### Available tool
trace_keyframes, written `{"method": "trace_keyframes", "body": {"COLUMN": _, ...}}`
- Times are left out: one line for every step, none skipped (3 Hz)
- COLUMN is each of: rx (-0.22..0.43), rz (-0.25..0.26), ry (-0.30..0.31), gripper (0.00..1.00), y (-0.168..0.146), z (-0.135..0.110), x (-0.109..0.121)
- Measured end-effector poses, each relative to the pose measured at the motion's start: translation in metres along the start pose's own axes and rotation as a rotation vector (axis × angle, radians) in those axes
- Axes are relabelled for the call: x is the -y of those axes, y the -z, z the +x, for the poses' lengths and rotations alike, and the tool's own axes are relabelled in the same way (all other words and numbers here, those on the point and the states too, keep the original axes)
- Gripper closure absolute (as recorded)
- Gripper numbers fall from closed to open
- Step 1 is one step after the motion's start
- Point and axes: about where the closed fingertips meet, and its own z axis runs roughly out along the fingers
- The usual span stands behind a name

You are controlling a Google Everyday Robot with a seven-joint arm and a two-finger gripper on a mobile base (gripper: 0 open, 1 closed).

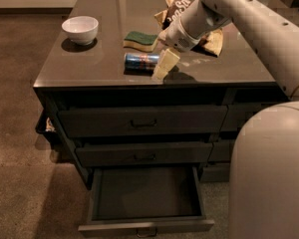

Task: Pick redbull can from bottom drawer and place on counter

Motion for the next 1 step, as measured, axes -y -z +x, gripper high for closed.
{"method": "trace_keyframes", "body": {"rx": 0.000, "rz": 0.000, "ry": 0.000, "gripper": 0.00, "y": 0.0000, "z": 0.0000, "x": 0.0000}}
